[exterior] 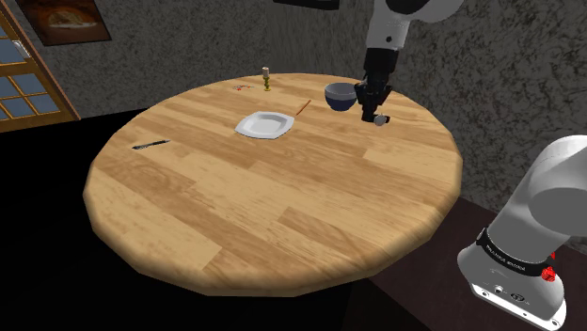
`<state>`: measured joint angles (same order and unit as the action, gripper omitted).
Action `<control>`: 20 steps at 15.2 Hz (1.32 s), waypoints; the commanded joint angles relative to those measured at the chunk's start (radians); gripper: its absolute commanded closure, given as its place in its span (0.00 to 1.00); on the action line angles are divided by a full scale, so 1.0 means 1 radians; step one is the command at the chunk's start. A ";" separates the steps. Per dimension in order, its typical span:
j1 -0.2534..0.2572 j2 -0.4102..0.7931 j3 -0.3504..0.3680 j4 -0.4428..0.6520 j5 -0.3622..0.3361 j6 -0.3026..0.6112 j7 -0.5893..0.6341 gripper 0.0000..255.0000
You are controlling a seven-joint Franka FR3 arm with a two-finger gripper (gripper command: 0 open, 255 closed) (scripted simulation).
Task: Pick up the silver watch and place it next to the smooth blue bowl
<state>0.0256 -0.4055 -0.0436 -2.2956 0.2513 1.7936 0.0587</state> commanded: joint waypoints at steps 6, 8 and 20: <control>-0.052 0.188 -0.099 0.192 -0.033 -0.038 -0.137 1.00; -0.065 0.248 -0.123 0.258 -0.034 -0.053 -0.174 1.00; -0.182 0.671 -0.224 0.783 0.022 -0.214 -0.369 1.00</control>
<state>-0.1426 0.2231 -0.2611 -1.5678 0.2654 1.5979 -0.2936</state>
